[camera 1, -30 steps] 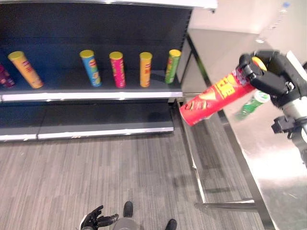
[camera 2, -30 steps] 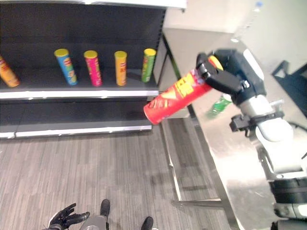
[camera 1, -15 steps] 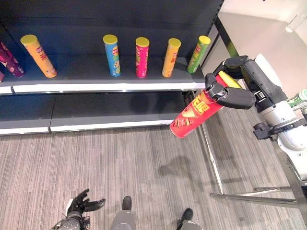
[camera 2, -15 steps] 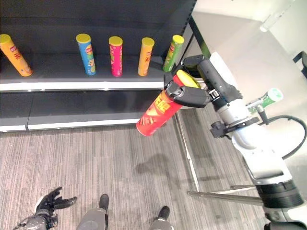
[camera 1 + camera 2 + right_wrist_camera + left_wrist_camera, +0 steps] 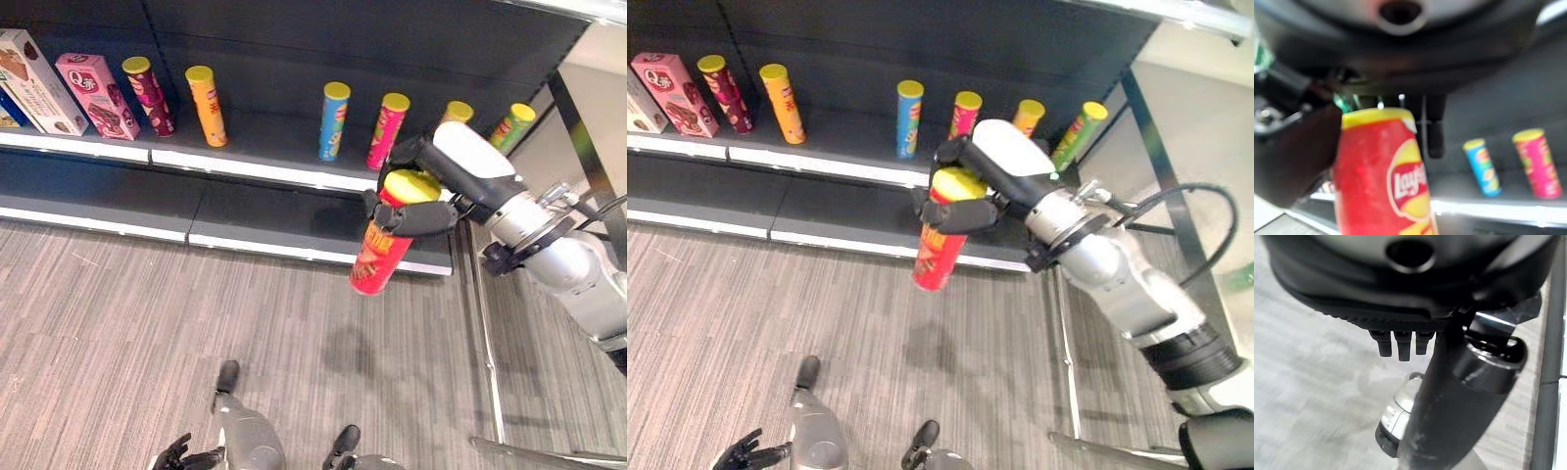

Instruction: Put the goods on the table back onto the shelves and tidy them up.

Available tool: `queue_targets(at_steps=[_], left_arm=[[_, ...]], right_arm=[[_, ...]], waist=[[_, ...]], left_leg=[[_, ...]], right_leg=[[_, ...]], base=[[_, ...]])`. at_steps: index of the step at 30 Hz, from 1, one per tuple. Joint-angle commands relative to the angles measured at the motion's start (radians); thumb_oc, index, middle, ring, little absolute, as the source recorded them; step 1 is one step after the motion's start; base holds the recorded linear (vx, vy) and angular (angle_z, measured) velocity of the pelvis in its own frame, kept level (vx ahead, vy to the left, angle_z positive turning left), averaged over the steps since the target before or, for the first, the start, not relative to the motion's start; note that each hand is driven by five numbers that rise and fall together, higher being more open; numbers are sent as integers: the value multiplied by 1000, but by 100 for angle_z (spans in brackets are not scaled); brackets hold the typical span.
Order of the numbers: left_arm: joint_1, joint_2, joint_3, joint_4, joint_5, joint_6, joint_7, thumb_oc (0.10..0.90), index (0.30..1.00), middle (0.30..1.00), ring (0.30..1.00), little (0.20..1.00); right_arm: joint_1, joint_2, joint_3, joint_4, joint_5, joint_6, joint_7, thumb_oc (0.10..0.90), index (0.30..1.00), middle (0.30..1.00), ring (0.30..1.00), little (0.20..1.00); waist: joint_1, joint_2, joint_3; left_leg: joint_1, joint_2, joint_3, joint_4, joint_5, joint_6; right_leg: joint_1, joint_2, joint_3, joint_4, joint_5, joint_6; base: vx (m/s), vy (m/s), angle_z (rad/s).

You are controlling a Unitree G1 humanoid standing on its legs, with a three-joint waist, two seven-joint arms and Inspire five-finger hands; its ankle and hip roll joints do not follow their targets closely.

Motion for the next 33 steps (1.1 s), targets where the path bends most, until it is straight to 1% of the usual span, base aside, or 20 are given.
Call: queue_targets(at_steps=[1,2,3,4,5,6,7,8,9,10,11,12,13,14,15,17,22,24,30,33], left_arm=[[-3,81,-43,-95,86,-15,14,800,900,900,900,900],[-6,95,-52,-103,108,-14,11,800,900,900,900,900],[-7,104,-56,-106,115,-10,12,800,900,900,900,900],[-7,118,-48,-114,115,-13,14,800,900,900,900,900],[-8,133,-46,-122,123,-6,13,800,900,900,900,900],[-8,136,-44,-125,126,-4,9,800,900,900,900,900],[-12,140,-36,-118,130,-4,6,800,900,900,900,900],[-15,139,-32,-110,122,-1,6,800,900,900,900,900],[-14,135,-29,-104,120,-2,8,800,900,900,900,900],[-17,121,-23,-82,121,0,11,800,900,900,900,900],[-29,109,-25,-75,124,-2,15,800,900,900,900,900],[-57,112,-48,-94,143,-8,16,800,900,900,900,900],[-55,104,-53,-102,140,-9,15,800,900,900,900,900],[-55,105,-53,-103,140,-8,15,800,900,900,900,900],[-67,82,-59,-106,120,-13,27,800,900,900,900,900],[-53,68,-59,-94,113,-12,27,800,900,900,900,900],[-39,52,-54,-64,120,-10,36,800,900,900,900,900],[-35,49,-55,-67,120,-9,34,800,900,900,900,900],[-44,50,-78,-74,121,-11,53,800,900,900,900,900],[-61,55,-93,-92,121,-15,70,800,900,900,900,900]], right_arm=[[-62,38,-139,-63,-67,2,-62,400,300,300,300,300],[-44,54,-150,-69,-84,4,-68,400,300,300,300,300],[-41,69,-151,-79,-94,8,-73,400,300,300,300,300],[-35,80,-153,-88,-112,7,-81,400,300,300,300,300],[-18,90,-164,-89,-125,8,-88,400,300,300,300,300],[-6,89,-171,-93,-132,10,-82,400,300,300,300,300],[9,77,-190,-102,-127,2,-77,400,300,300,300,300],[3,82,-187,-107,-121,-2,-82,400,300,300,300,300],[-2,85,-184,-110,-119,-5,-85,400,300,300,300,300],[-21,88,-175,-108,-129,-4,-88,400,300,300,300,300],[-34,82,-163,-105,-138,-2,-93,400,300,300,300,300],[-24,39,-166,-110,-165,-2,-96,400,300,300,300,300],[-22,36,-171,-112,-172,4,-99,400,300,300,300,300],[-22,36,-172,-112,-172,4,-99,400,300,300,300,300],[-23,36,-172,-126,-160,-1,-100,400,300,300,300,300],[-11,43,-164,-148,-153,-11,-81,400,300,300,300,300],[-52,65,-93,-140,-177,-15,-79,400,300,300,300,300],[-59,67,-85,-143,-191,-15,-82,400,300,300,300,300],[-132,91,-68,-85,-322,4,-178,400,300,300,300,300],[-167,96,-71,-43,-437,29,-255,400,300,300,300,300]], waist=[[-13,-18,-121],[-13,-20,-112],[-16,-18,-106],[-18,-16,-94],[-23,-11,-87],[-40,-3,-81],[-63,14,-64],[-63,17,-60],[-65,19,-52],[-72,17,-40],[-89,10,-19],[-115,-8,1],[-108,-21,5],[-109,-21,5],[-113,-34,7],[-111,-36,-4],[-93,-33,-16],[-91,-32,-16],[-73,-18,16],[-61,-10,48]], left_leg=[[43,-118,14,-38,76,-6],[45,-154,16,4,44,12],[44,-182,18,23,26,38],[59,-212,36,31,3,64],[63,-235,42,34,-7,89],[76,-255,38,25,-11,103],[116,-296,35,-3,-18,125],[128,-308,39,-10,-23,129],[144,-318,37,-17,-29,132],[171,-333,25,-27,-46,135],[176,-339,5,-25,-54,135],[177,-358,-40,-20,-70,136],[170,-373,-46,-11,-75,138],[169,-375,-47,-8,-76,139],[145,-372,-63,-5,-70,130],[134,-353,-65,-20,-62,118],[155,-341,-49,-56,-59,110],[158,-341,-48,-58,-61,111],[134,-344,-56,-38,-70,116],[94,-349,-65,-1,-78,119]], right_leg=[[104,-199,-4,-19,12,133],[98,-248,-4,23,66,130],[76,-287,-4,67,127,115],[48,-326,-8,125,167,100],[26,-326,0,169,158,87],[-3,-289,35,210,138,66],[-79,-184,86,252,60,44],[-76,-162,63,221,23,38],[-84,-139,43,188,5,32],[-113,-112,55,86,28,51],[-160,-91,122,-14,91,84],[-182,-69,242,-129,131,117],[-170,-77,234,-122,146,110],[-169,-79,233,-122,146,111],[-165,-71,210,-142,182,117],[-148,-68,179,-171,182,116],[-127,-71,158,-181,169,121],[-123,-71,158,-181,166,121],[-133,-86,142,-171,167,122],[-153,-97,135,-154,168,122]], base=[[292,560,9],[229,504,20],[180,512,21],[122,466,25],[147,486,13],[206,561,16],[223,482,9],[207,386,20],[200,172,25],[244,111,19],[343,11,-5],[276,-66,10],[188,-56,124],[85,-162,184],[75,-212,173],[89,-194,55],[45,-50,-23],[16,-6,-32],[-41,4,9],[-100,-1,4]])
